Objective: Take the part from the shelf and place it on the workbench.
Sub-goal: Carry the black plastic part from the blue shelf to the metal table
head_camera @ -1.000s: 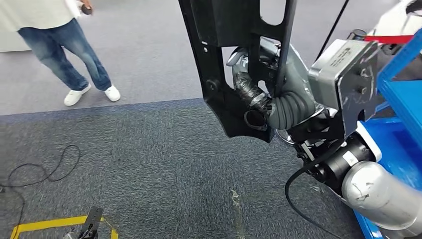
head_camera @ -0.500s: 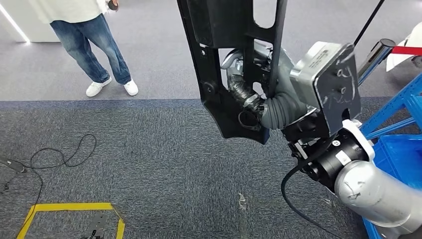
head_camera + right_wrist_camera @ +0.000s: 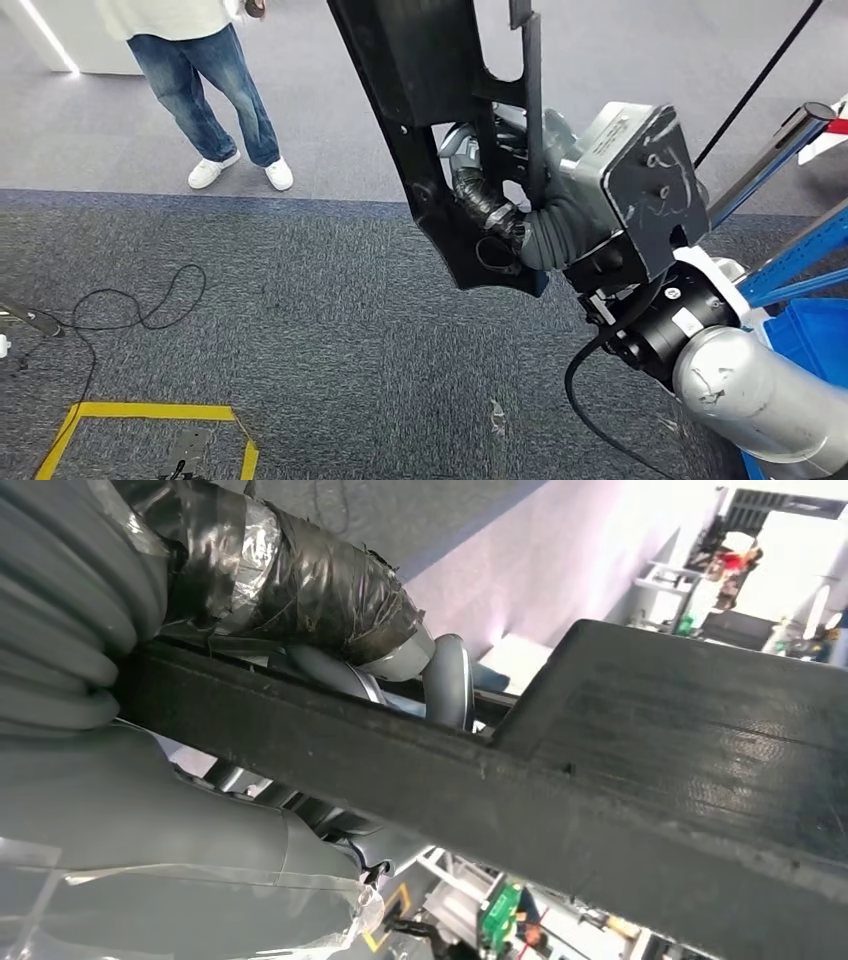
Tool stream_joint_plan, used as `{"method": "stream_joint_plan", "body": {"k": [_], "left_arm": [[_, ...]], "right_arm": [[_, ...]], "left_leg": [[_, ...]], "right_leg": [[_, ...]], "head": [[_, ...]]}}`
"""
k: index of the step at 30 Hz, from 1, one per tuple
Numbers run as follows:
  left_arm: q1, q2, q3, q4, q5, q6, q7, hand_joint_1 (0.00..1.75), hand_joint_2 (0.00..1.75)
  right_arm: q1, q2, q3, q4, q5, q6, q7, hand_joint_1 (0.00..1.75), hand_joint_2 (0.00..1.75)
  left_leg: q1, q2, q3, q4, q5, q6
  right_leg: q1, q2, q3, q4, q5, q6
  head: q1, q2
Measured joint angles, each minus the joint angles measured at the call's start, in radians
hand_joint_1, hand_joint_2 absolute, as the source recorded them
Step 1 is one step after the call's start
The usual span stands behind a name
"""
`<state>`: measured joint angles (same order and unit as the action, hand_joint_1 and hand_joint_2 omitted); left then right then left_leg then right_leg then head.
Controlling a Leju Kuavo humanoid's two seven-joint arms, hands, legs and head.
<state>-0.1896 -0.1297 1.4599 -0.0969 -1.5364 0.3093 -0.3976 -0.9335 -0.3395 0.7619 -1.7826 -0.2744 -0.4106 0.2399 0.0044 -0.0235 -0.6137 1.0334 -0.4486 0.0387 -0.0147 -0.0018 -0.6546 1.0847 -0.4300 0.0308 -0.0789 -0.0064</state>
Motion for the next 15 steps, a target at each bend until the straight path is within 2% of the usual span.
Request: {"method": "stream_joint_plan", "body": {"k": [2, 4, 6, 7, 9, 10, 11, 12, 14, 15], "left_arm": [[0.0, 0.0, 0.001, 0.0, 0.0, -0.001, -0.002, 0.0, 1.75], [0.001, 0.0, 0.002, 0.0, -0.001, 0.0, -0.005, 0.0, 1.75], [0.002, -0.001, 0.002, 0.0, -0.004, 0.01, -0.006, 0.0, 1.75], [0.003, -0.001, 0.002, 0.0, -0.005, 0.019, -0.006, 0.0, 1.75], [0.003, -0.001, 0.002, 0.0, -0.006, 0.038, -0.003, 0.0, 1.75], [0.005, 0.0, 0.002, 0.0, -0.006, 0.044, -0.001, 0.0, 1.75], [0.006, 0.0, 0.003, 0.0, -0.006, 0.048, -0.001, 0.0, 1.75], [0.007, 0.0, 0.003, 0.0, -0.006, 0.049, 0.0, 0.0, 1.75], [0.009, 0.0, 0.003, 0.0, -0.007, 0.054, 0.001, 0.0, 1.75], [0.009, 0.0, 0.004, 0.0, -0.007, 0.062, 0.004, 0.0, 1.75]], "right_arm": [[-0.002, 0.0, 0.0, 0.0, 0.0, 0.001, 0.0, 1.75, 1.75], [-0.004, 0.0, 0.0, 0.0, 0.0, 0.002, 0.0, 1.75, 1.75], [-0.005, 0.0, 0.0, 0.0, 0.0, 0.006, 0.001, 1.75, 1.75], [-0.005, 0.0, 0.0, -0.001, 0.0, 0.009, 0.002, 1.75, 1.75], [-0.003, 0.0, 0.0, 0.0, -0.001, 0.014, 0.002, 1.75, 1.75], [0.0, 0.0, 0.001, 0.0, -0.001, 0.015, 0.002, 1.75, 1.75], [0.002, 0.0, 0.001, 0.0, -0.001, 0.015, 0.003, 1.75, 1.75], [0.004, 0.0, 0.001, 0.0, -0.002, 0.015, 0.003, 1.75, 1.75], [0.005, 0.0, 0.001, 0.0, -0.002, 0.015, 0.004, 1.75, 1.75], [0.004, 0.0, 0.001, 0.0, -0.002, 0.015, 0.004, 1.75, 1.75]], "left_leg": [[-0.002, -0.002, 0.003, 0.003, -0.009, -0.011], [0.001, -0.001, 0.006, 0.003, -0.017, -0.022], [0.005, 0.004, -0.004, 0.038, -0.033, -0.033], [0.007, 0.007, -0.026, 0.082, -0.049, -0.038], [0.008, 0.01, -0.101, 0.205, -0.083, -0.047], [0.009, 0.011, -0.135, 0.251, -0.087, -0.05], [0.01, 0.012, -0.156, 0.264, -0.072, -0.052], [0.011, 0.013, -0.157, 0.241, -0.04, -0.053], [0.013, 0.018, -0.119, 0.123, 0.043, -0.054], [0.011, 0.019, -0.095, 0.068, 0.067, -0.052]], "right_leg": [[0.005, 0.001, 0.024, -0.047, -0.001, -0.006], [0.005, 0.001, 0.035, -0.054, -0.007, -0.015], [0.002, 0.0, 0.052, -0.062, -0.011, -0.027], [0.001, -0.001, 0.062, -0.065, -0.015, -0.032], [0.001, -0.002, 0.078, -0.066, -0.028, -0.039], [0.001, -0.002, 0.087, -0.065, -0.036, -0.038], [0.0, -0.002, 0.097, -0.065, -0.046, -0.037], [-0.001, -0.001, 0.109, -0.064, -0.055, -0.034], [-0.003, -0.002, 0.133, -0.065, -0.078, -0.026], [-0.002, -0.001, 0.141, -0.064, -0.087, -0.02]], "head": [[0.0, 0.0], [0.0, 0.0], [-0.002, 0.0], [-0.003, 0.0], [-0.006, 0.0], [-0.006, 0.0], [-0.006, 0.0], [-0.006, 0.0], [-0.005, 0.0], [-0.006, 0.0]]}}
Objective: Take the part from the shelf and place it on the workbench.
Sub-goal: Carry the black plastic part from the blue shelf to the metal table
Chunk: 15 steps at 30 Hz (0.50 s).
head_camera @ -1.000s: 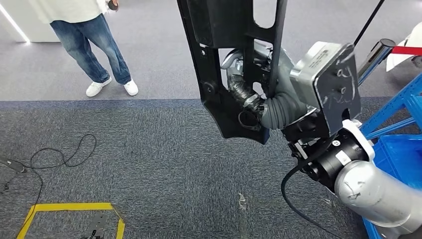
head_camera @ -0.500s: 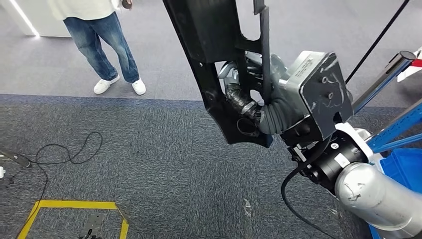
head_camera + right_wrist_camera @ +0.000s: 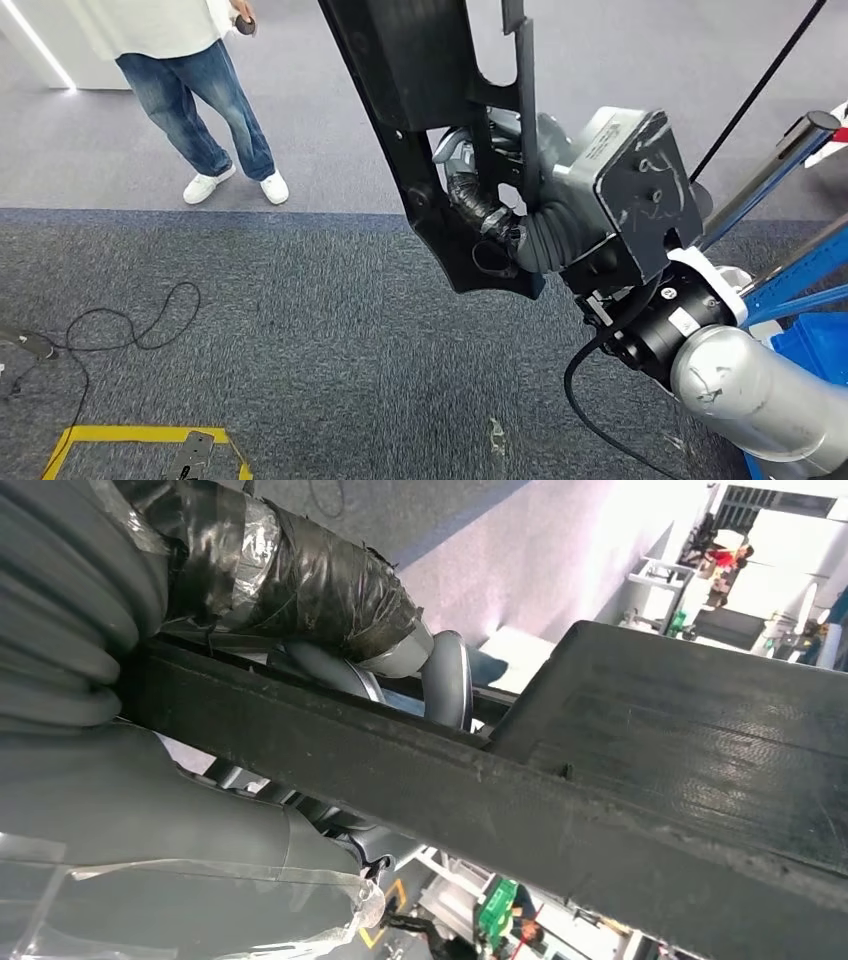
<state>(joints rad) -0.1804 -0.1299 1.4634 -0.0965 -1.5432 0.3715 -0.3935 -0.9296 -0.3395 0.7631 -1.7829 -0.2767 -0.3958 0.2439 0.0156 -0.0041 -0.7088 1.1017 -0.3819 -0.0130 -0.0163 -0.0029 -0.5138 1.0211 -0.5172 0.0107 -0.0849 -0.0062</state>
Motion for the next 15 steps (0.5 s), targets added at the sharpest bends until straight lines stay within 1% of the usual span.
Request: {"method": "stream_joint_plan", "body": {"k": [1, 2, 3, 5, 6, 7, 9, 10, 11, 12, 13, 14, 15], "left_arm": [[-0.001, 0.0, 0.0, 0.0, 0.0, 0.014, 0.003, 0.0, 1.75], [-0.001, 0.0, 0.0, 0.0, 0.0, 0.032, 0.007, 0.0, 1.75], [-0.002, 0.0, 0.0, 0.0, -0.001, 0.051, 0.01, 0.0, 1.75], [-0.002, 0.0, 0.001, 0.0, -0.005, 0.081, 0.016, 0.0, 1.75], [-0.002, -0.001, 0.001, 0.0, -0.007, 0.089, 0.018, 0.0, 1.75], [-0.003, -0.001, 0.001, 0.0, -0.009, 0.094, 0.02, 0.0, 1.75], [-0.005, -0.001, 0.001, 0.0, -0.011, 0.099, 0.024, 0.0, 1.75], [-0.006, -0.001, 0.001, 0.0, -0.011, 0.101, 0.026, 0.0, 1.75], [-0.007, -0.001, 0.001, 0.0, -0.012, 0.103, 0.027, 0.0, 1.75], [-0.007, -0.001, 0.002, 0.0, -0.013, 0.104, 0.027, 0.0, 1.75], [-0.007, -0.001, 0.003, 0.0, -0.014, 0.104, 0.029, 0.0, 1.75], [-0.007, -0.001, 0.004, 0.0, -0.016, 0.105, 0.031, 0.0, 1.75], [-0.007, -0.001, 0.005, 0.0, -0.017, 0.105, 0.032, 0.0, 1.75]], "right_arm": [[-0.001, 0.0, 0.0, 0.0, 0.0, -0.001, 0.002, 1.75, 1.75], [0.0, 0.0, 0.0, 0.0, -0.001, -0.001, 0.006, 1.75, 1.75], [0.0, 0.0, 0.0, 0.0, -0.001, -0.002, 0.011, 1.75, 1.75], [0.002, -0.001, 0.0, 0.0, 0.001, -0.004, 0.019, 1.75, 1.75], [0.001, -0.003, 0.0, 0.0, 0.001, -0.006, 0.02, 1.75, 1.75], [0.001, -0.004, 0.0, 0.0, 0.002, -0.008, 0.021, 1.75, 1.75], [0.003, -0.007, -0.001, 0.0, 0.002, -0.01, 0.021, 1.75, 1.75], [0.006, -0.008, -0.001, 0.0, 0.001, -0.01, 0.021, 1.75, 1.75], [0.009, -0.008, 0.0, 0.0, 0.001, -0.008, 0.022, 1.75, 1.75], [0.011, -0.008, 0.0, 0.0, 0.0, -0.004, 0.023, 1.75, 1.75], [0.013, -0.01, 0.0, 0.0, -0.001, -0.001, 0.025, 1.75, 1.75], [0.013, -0.012, 0.0, 0.0, 0.0, 0.002, 0.028, 1.75, 1.75], [0.012, -0.015, 0.0, 0.0, 0.004, 0.003, 0.03, 1.75, 1.75]], "left_leg": [[-0.002, 0.001, 0.016, -0.035, 0.008, 0.006], [-0.006, 0.0, 0.023, -0.046, -0.001, 0.013], [-0.009, -0.001, 0.027, -0.054, -0.007, 0.022], [-0.008, -0.002, 0.034, -0.061, -0.015, 0.037], [-0.008, -0.002, 0.04, -0.064, -0.019, 0.044], [-0.007, -0.003, 0.047, -0.067, -0.024, 0.051], [-0.008, -0.004, 0.054, -0.068, -0.031, 0.061], [-0.009, -0.005, 0.056, -0.068, -0.035, 0.064], [-0.01, -0.009, 0.06, -0.068, -0.038, 0.066], [-0.011, -0.014, 0.064, -0.067, -0.042, 0.066], [-0.012, -0.022, 0.071, -0.067, -0.047, 0.066], [-0.013, -0.03, 0.08, -0.067, -0.052, 0.065], [-0.013, -0.039, 0.087, -0.067, -0.057, 0.063]], "right_leg": [[0.001, 0.0, 0.004, -0.001, -0.006, 0.006], [0.003, 0.001, 0.005, -0.003, -0.009, 0.011], [0.004, 0.001, 0.008, -0.006, -0.01, 0.016], [0.0, 0.0, 0.009, -0.005, -0.02, 0.024], [-0.001, 0.0, -0.001, 0.017, -0.033, 0.027], [-0.001, 0.001, -0.024, 0.061, -0.05, 0.028], [0.001, 0.002, -0.096, 0.179, -0.085, 0.028], [0.002, 0.002, -0.136, 0.234, -0.095, 0.027], [0.002, 0.002, -0.168, 0.27, -0.094, 0.027], [0.001, 0.002, -0.191, 0.283, -0.078, 0.026], [0.001, 0.003, -0.202, 0.27, -0.047, 0.024], [0.002, 0.008, -0.196, 0.224, -0.002, 0.021], [0.003, 0.02, -0.178, 0.159, 0.046, 0.016]], "head": [[0.0, 0.0], [-0.001, 0.0], [-0.002, 0.0], [0.0, 0.0], [0.001, 0.0], [0.003, 0.0], [0.004, 0.0], [0.004, 0.0], [0.004, 0.0], [0.004, 0.0], [0.005, 0.0], [0.005, 0.0], [0.005, 0.0]]}}
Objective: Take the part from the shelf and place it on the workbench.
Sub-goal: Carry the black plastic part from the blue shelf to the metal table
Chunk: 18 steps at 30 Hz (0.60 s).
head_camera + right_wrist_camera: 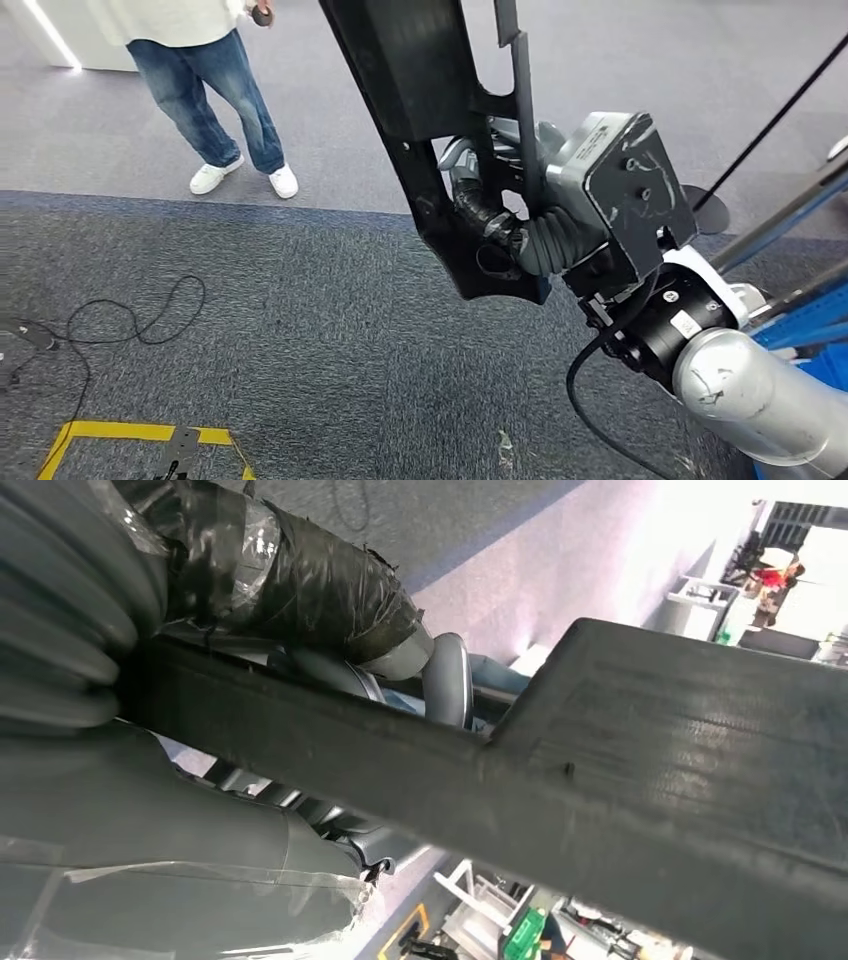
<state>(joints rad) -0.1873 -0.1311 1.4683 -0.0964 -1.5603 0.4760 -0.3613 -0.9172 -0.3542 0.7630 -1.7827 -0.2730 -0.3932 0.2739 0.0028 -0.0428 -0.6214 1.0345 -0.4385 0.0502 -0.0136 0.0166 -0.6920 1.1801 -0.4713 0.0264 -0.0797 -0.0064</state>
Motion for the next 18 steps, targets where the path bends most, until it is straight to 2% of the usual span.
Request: {"method": "stream_joint_plan", "body": {"k": [1, 2, 3, 4, 5, 7, 9, 11, 12, 13, 14, 16, 17, 18], "left_arm": [[-0.001, -0.001, 0.001, 0.0, -0.001, 0.0, 0.001, 0.0, 1.75], [-0.002, -0.002, 0.002, 0.0, -0.002, 0.0, 0.002, 0.0, 1.75], [-0.003, -0.003, 0.002, 0.001, -0.003, 0.0, 0.002, 0.0, 1.75], [-0.004, -0.004, 0.002, 0.001, -0.004, 0.0, 0.002, 0.0, 1.75], [-0.003, -0.004, 0.003, 0.001, -0.005, 0.0, 0.0, 0.0, 1.75], [-0.001, -0.005, 0.003, 0.001, -0.006, 0.0, -0.004, 0.0, 1.75], [-0.002, -0.005, 0.003, 0.001, -0.007, 0.0, -0.005, 0.0, 1.75], [-0.004, -0.005, 0.003, 0.002, -0.008, 0.0, -0.005, 0.0, 1.75], [-0.003, -0.005, 0.003, 0.002, -0.008, 0.0, -0.005, 0.0, 1.75], [-0.002, -0.005, 0.003, 0.002, -0.008, 0.0, -0.005, 0.0, 1.75], [0.0, -0.005, 0.003, 0.002, -0.008, 0.0, -0.005, 0.0, 1.75], [-0.001, -0.005, 0.003, 0.002, -0.008, 0.0, -0.005, 0.0, 1.75], [-0.002, -0.006, 0.003, 0.002, -0.009, 0.0, -0.005, 0.0, 1.75], [-0.003, -0.006, 0.003, 0.002, -0.009, 0.0, -0.004, 0.0, 1.75]], "right_arm": [[-0.001, -0.002, 0.0, 0.0, 0.006, -0.001, 0.002, 1.75, 1.75], [-0.003, -0.004, 0.0, 0.0, 0.012, -0.002, 0.002, 1.75, 1.75], [-0.005, -0.004, 0.0, -0.001, 0.018, -0.004, 0.003, 1.75, 1.75], [-0.006, -0.005, 0.0, -0.002, 0.023, -0.005, 0.003, 1.75, 1.75], [-0.007, -0.005, 0.0, -0.002, 0.026, -0.005, 0.003, 1.75, 1.75], [-0.008, -0.006, 0.0, -0.004, 0.03, -0.006, 0.004, 1.75, 1.75], [-0.009, -0.008, 0.0, -0.005, 0.033, -0.007, 0.005, 1.75, 1.75], [-0.01, -0.009, 0.0, -0.006, 0.037, -0.007, 0.008, 1.75, 1.75], [-0.01, -0.01, 0.0, -0.007, 0.038, -0.007, 0.012, 1.75, 1.75], [-0.01, -0.011, 0.0, -0.009, 0.039, -0.007, 0.016, 1.75, 1.75], [-0.01, -0.014, -0.001, -0.012, 0.039, -0.008, 0.019, 1.75, 1.75], [-0.014, -0.019, -0.003, -0.021, 0.039, -0.008, 0.022, 1.75, 1.75], [-0.017, -0.022, -0.005, -0.024, 0.038, -0.008, 0.022, 1.75, 1.75], [-0.02, -0.025, -0.007, -0.028, 0.038, -0.008, 0.023, 1.75, 1.75]], "left_leg": [[-0.001, -0.008, 0.005, 0.002, -0.005, -0.003], [0.0, -0.017, 0.005, 0.003, -0.008, -0.007], [0.002, -0.025, 0.004, 0.004, -0.009, -0.012], [0.004, -0.034, 0.001, 0.004, -0.009, -0.019], [0.008, -0.043, 0.0, 0.002, -0.008, -0.025], [0.009, -0.033, -0.006, 0.015, -0.018, -0.036], [0.009, 0.002, -0.043, 0.091, -0.057, -0.044], [0.011, 0.022, -0.108, 0.211, -0.104, -0.053], [0.013, 0.026, -0.132, 0.25, -0.11, -0.057], [0.016, 0.03, -0.14, 0.257, -0.1, -0.06], [0.02, 0.035, -0.127, 0.225, -0.072, -0.063], [0.02, 0.066, -0.067, 0.102, -0.009, -0.067], [0.018, 0.081, -0.042, 0.052, 0.007, -0.063], [0.014, 0.092, -0.028, 0.023, 0.012, -0.056]], "right_leg": [[0.0, 0.018, 0.021, -0.06, 0.034, -0.005], [0.001, 0.034, 0.04, -0.107, 0.051, -0.008], [0.003, 0.044, 0.051, -0.135, 0.054, -0.01], [0.005, 0.044, 0.058, -0.144, 0.048, -0.011], [0.006, 0.036, 0.063, -0.151, 0.045, -0.012], [0.003, 0.017, 0.076, -0.163, 0.046, -0.019], [0.001, -0.005, 0.088, -0.172, 0.045, -0.028], [0.003, -0.026, 0.093, -0.172, 0.04, -0.034], [0.003, -0.036, 0.095, -0.172, 0.038, -0.035], [0.003, -0.046, 0.097, -0.171, 0.035, -0.034], [0.003, -0.055, 0.1, -0.17, 0.031, -0.032], [0.003, -0.073, 0.106, -0.162, 0.02, -0.023], [0.006, -0.081, 0.107, -0.157, 0.014, -0.017], [0.008, -0.087, 0.107, -0.154, 0.01, -0.012]], "head": [[-0.001, 0.0], [-0.001, 0.0], [-0.002, 0.0], [-0.002, 0.0], [-0.001, 0.0], [0.001, 0.0], [0.0, 0.0], [-0.001, 0.0], [-0.001, 0.0], [-0.002, 0.0], [-0.002, 0.0], [-0.002, 0.0], [-0.003, 0.0], [-0.003, 0.0]]}}
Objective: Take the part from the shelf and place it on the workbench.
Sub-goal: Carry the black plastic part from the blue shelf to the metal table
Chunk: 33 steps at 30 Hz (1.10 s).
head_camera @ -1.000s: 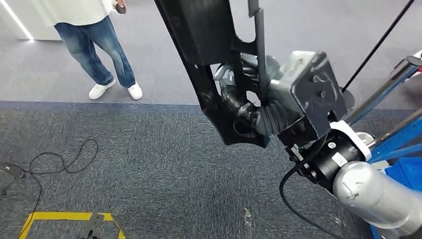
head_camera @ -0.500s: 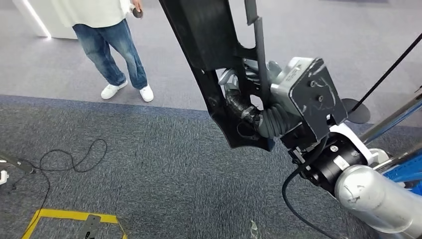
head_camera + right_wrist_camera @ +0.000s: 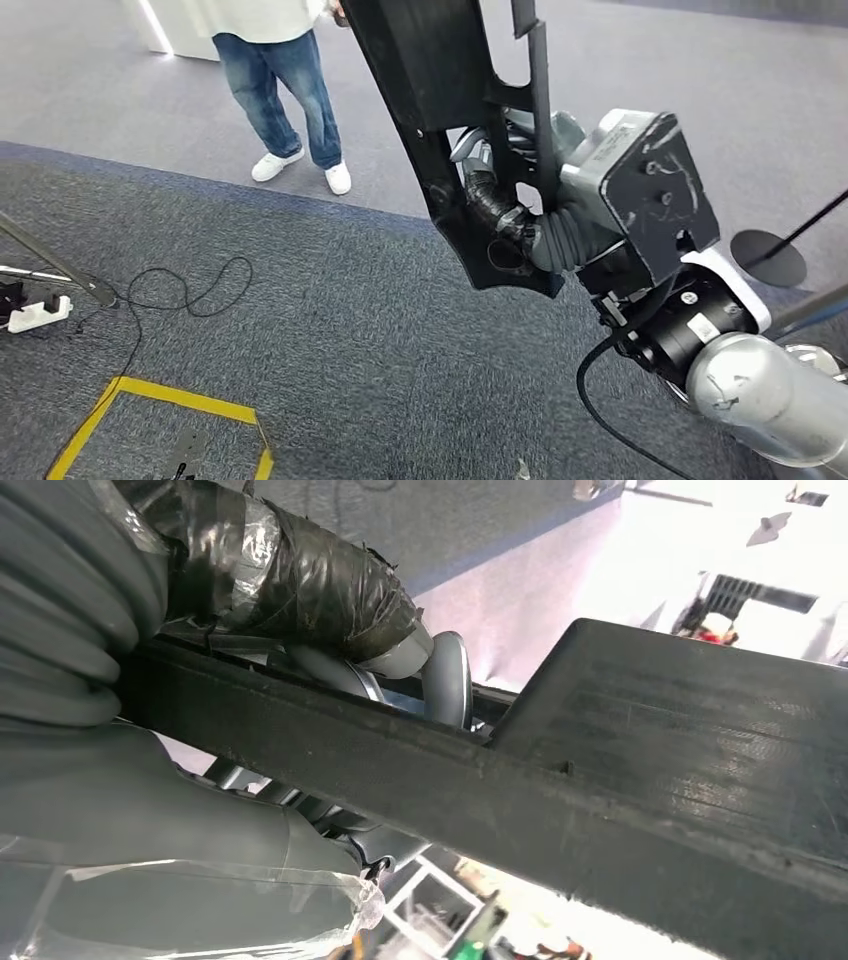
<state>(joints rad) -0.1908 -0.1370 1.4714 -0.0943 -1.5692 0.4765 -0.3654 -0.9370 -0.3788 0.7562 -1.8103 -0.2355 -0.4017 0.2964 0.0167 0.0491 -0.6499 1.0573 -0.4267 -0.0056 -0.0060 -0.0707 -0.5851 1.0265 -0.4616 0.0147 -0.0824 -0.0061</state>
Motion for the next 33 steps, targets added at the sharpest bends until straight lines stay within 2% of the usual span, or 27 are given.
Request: {"method": "stream_joint_plan", "body": {"k": [1, 3, 5, 7, 8, 9, 10, 11, 12, 14, 16, 18, 19, 20, 22, 23, 25, 26, 27, 28, 30, 32, 33], "left_arm": [[0.0, 0.0, 0.0, 0.0, 0.0, 0.0, 0.002, 0.0, 1.75], [0.002, 0.0, 0.0, 0.0, 0.0, 0.0, 0.007, 0.0, 1.75], [0.003, 0.001, 0.0, 0.0, 0.0, 0.0, 0.012, 0.0, 1.75], [0.002, 0.004, 0.0, 0.0, 0.0, 0.001, 0.019, 0.0, 1.75], [0.002, 0.006, 0.0, 0.0, 0.0, 0.001, 0.024, 0.0, 1.75], [0.004, 0.009, 0.0, 0.0, 0.0, 0.001, 0.031, 0.0, 1.75], [0.006, 0.012, 0.0, 0.0, 0.0, 0.001, 0.038, 0.0, 1.75], [0.009, 0.016, 0.0, 0.0, 0.0, 0.001, 0.043, 0.0, 1.75], [0.011, 0.019, 0.0, 0.0, 0.0, 0.001, 0.048, 0.0, 1.75], [0.014, 0.022, 0.0, 0.0, 0.0, 0.0, 0.055, 0.0, 1.75], [0.017, 0.026, 0.0, 0.0, 0.0, -0.003, 0.066, 0.0, 1.75], [0.024, 0.03, 0.0, 0.0, 0.0, -0.006, 0.076, 0.0, 1.75], [0.028, 0.031, 0.0, 0.0, 0.0, -0.008, 0.078, 0.0, 1.75], [0.03, 0.032, -0.001, 0.0, 0.0, -0.009, 0.078, 0.0, 1.75], [0.027, 0.032, -0.004, 0.0, 0.0, -0.012, 0.072, 0.0, 1.75], [0.023, 0.033, -0.007, 0.0, 0.0, -0.015, 0.068, 0.0, 1.75], [0.016, 0.032, -0.014, 0.0, 0.001, -0.022, 0.064, 0.0, 1.75], [0.014, 0.031, -0.017, 0.0, 0.003, -0.026, 0.06, 0.0, 1.75], [0.013, 0.031, -0.019, 0.0, 0.005, -0.029, 0.056, 0.0, 1.75], [0.012, 0.03, -0.02, 0.0, 0.007, -0.033, 0.051, 0.0, 1.75], [0.011, 0.03, -0.02, 0.0, 0.008, -0.039, 0.045, 0.0, 1.75], [0.01, 0.03, -0.022, 0.0, 0.005, -0.048, 0.049, 0.0, 1.75], [0.012, 0.029, -0.024, 0.0, 0.003, -0.053, 0.053, 0.0, 1.75]], "right_arm": [[-0.001, -0.002, -0.002, -0.003, -0.001, 0.0, 0.001, 1.75, 1.75], [-0.002, -0.006, -0.004, -0.009, -0.003, 0.0, 0.002, 1.75, 1.75], [-0.001, -0.011, -0.007, -0.016, -0.005, 0.001, 0.002, 1.75, 1.75], [0.0, -0.018, -0.01, -0.019, -0.005, 0.003, 0.002, 1.75, 1.75], [0.003, -0.021, -0.011, -0.02, -0.005, 0.004, 0.002, 1.75, 1.75], [0.008, -0.024, -0.011, -0.02, -0.006, 0.005, 0.002, 1.75, 1.75], [0.012, -0.026, -0.011, -0.02, -0.006, 0.006, 0.002, 1.75, 1.75], [0.015, -0.027, -0.011, -0.02, -0.007, 0.007, 0.002, 1.75, 1.75], [0.016, -0.029, -0.012, -0.021, -0.007, 0.007, 0.002, 1.75, 1.75], [0.014, -0.033, -0.013, -0.023, -0.009, 0.009, 0.0, 1.75, 1.75], [0.013, -0.035, -0.013, -0.027, -0.017, 0.012, -0.002, 1.75, 1.75], [0.013, -0.035, -0.014, -0.03, -0.031, 0.019, -0.003, 1.75, 1.75], [0.013, -0.035, -0.014, -0.031, -0.036, 0.023, -0.003, 1.75, 1.75], [0.012, -0.035, -0.014, -0.033, -0.039, 0.027, -0.003, 1.75, 1.75], [0.007, -0.035, -0.014, -0.034, -0.041, 0.034, -0.004, 1.75, 1.75], [0.004, -0.034, -0.014, -0.034, -0.042, 0.037, -0.006, 1.75, 1.75], [0.002, -0.031, -0.013, -0.034, -0.041, 0.037, -0.009, 1.75, 1.75], [0.002, -0.028, -0.012, -0.034, -0.039, 0.035, -0.012, 1.75, 1.75], [0.002, -0.023, -0.012, -0.034, -0.035, 0.032, -0.015, 1.75, 1.75], [0.001, -0.018, -0.011, -0.034, -0.03, 0.029, -0.019, 1.75, 1.75], [-0.004, -0.007, -0.011, -0.034, -0.023, 0.025, -0.023, 1.75, 1.75], [-0.012, 0.0, -0.009, -0.033, -0.019, 0.025, -0.021, 1.75, 1.75], [-0.016, 0.004, -0.006, -0.033, -0.016, 0.025, -0.02, 1.75, 1.75]], "left_leg": [[-0.004, 0.001, 0.002, -0.008, -0.005, 0.008], [-0.005, -0.019, 0.001, -0.012, -0.003, 0.026], [-0.004, -0.038, 0.007, -0.019, 0.0, 0.038], [-0.004, -0.057, 0.01, -0.022, 0.001, 0.047], [-0.005, -0.067, 0.011, -0.022, 0.001, 0.05], [-0.007, -0.079, 0.011, -0.022, 0.0, 0.052], [-0.008, -0.092, 0.012, -0.022, 0.0, 0.053], [-0.008, -0.105, 0.013, -0.021, 0.0, 0.053], [-0.008, -0.118, 0.015, -0.021, -0.001, 0.052], [-0.008, -0.144, 0.013, -0.018, -0.002, 0.049], [-0.005, -0.167, 0.006, -0.017, 0.0, 0.038], [0.0, -0.189, 0.002, -0.021, 0.004, 0.024], [-0.001, -0.18, 0.0, -0.017, 0.001, 0.019], [-0.003, -0.158, -0.009, 0.0, -0.011, 0.015], [-0.005, -0.096, -0.051, 0.088, -0.058, 0.007], [-0.004, -0.078, -0.079, 0.145, -0.084, 0.003], [-0.002, -0.067, -0.121, 0.224, -0.109, -0.002], [-0.001, -0.064, -0.126, 0.233, -0.104, -0.004], [0.001, -0.06, -0.117, 0.214, -0.086, -0.006], [0.003, -0.052, -0.095, 0.172, -0.059, -0.007], [0.0, -0.01, -0.029, 0.05, -0.013, -0.006], [-0.008, 0.015, 0.002, -0.012, -0.003, 0.009], [-0.013, 0.009, 0.002, -0.015, -0.005, 0.018]], "right_leg": [[0.003, -0.007, 0.0, 0.001, -0.003, 0.005], [0.001, -0.018, 0.003, 0.0, -0.008, 0.015], [-0.003, 0.006, -0.008, 0.034, -0.034, 0.023], [-0.004, 0.046, -0.059, 0.141, -0.087, 0.024], [-0.004, 0.057, -0.094, 0.206, -0.109, 0.022], [-0.003, 0.063, -0.123, 0.253, -0.119, 0.021], [-0.003, 0.066, -0.137, 0.269, -0.11, 0.019], [-0.003, 0.07, -0.134, 0.248, -0.085, 0.016], [-0.003, 0.078, -0.113, 0.196, -0.049, 0.012], [-0.005, 0.118, -0.061, 0.072, 0.005, 0.006], [-0.004, 0.141, -0.032, 0.013, 0.015, 0.003], [-0.001, 0.121, -0.024, 0.005, 0.016, -0.002], [-0.002, 0.109, -0.019, -0.002, 0.018, -0.006], [-0.003, 0.096, -0.013, -0.009, 0.02, -0.01], [-0.002, 0.069, -0.005, -0.017, 0.021, -0.02], [0.0, 0.056, -0.003, -0.017, 0.02, -0.023], [0.001, 0.035, -0.003, -0.016, 0.018, -0.027], [0.001, 0.024, -0.003, -0.016, 0.017, -0.027], [0.001, 0.014, -0.002, -0.016, 0.016, -0.026], [0.001, 0.002, -0.001, -0.015, 0.014, -0.025], [0.004, -0.017, -0.001, -0.008, 0.007, -0.016], [0.009, -0.034, 0.0, 0.0, -0.001, -0.006], [0.012, -0.043, 0.001, 0.0, -0.003, -0.001]], "head": [[0.0, 0.0], [0.001, 0.0], [0.002, 0.0], [0.005, 0.0], [0.006, 0.0], [0.007, 0.0], [0.007, 0.0], [0.007, 0.0], [0.007, 0.0], [0.007, 0.0], [0.006, 0.0], [0.006, 0.0], [0.006, 0.0], [0.004, 0.0], [0.0, 0.0], [-0.001, 0.0], [-0.001, 0.0], [-0.001, 0.0], [-0.001, 0.0], [-0.001, 0.0], [-0.002, 0.0], [0.002, 0.0], [0.004, 0.0]]}}
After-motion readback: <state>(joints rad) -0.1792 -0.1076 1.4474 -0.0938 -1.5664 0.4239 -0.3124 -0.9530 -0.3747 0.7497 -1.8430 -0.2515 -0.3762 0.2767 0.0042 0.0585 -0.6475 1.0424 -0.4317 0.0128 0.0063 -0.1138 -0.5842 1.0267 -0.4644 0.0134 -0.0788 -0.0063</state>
